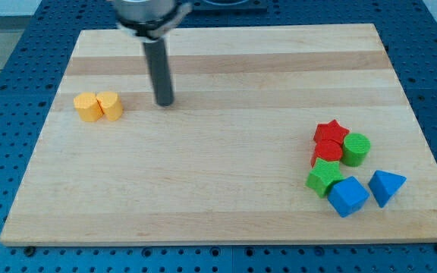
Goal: Move the yellow blocks to the center left
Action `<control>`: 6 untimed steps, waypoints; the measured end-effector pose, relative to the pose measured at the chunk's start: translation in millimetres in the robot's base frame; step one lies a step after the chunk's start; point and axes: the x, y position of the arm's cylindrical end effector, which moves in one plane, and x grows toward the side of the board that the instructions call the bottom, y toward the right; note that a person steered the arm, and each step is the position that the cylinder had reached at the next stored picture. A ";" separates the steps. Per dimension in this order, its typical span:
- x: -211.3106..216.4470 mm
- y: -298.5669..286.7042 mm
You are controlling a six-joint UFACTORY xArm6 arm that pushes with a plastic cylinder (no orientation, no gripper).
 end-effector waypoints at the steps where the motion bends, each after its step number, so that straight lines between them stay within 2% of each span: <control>1: 1.4 -58.3; 2: 0.2 -81.1; 3: -30.7 -66.7; 4: -55.2 -145.5; 5: -45.7 -173.8; 6: -15.8 -173.7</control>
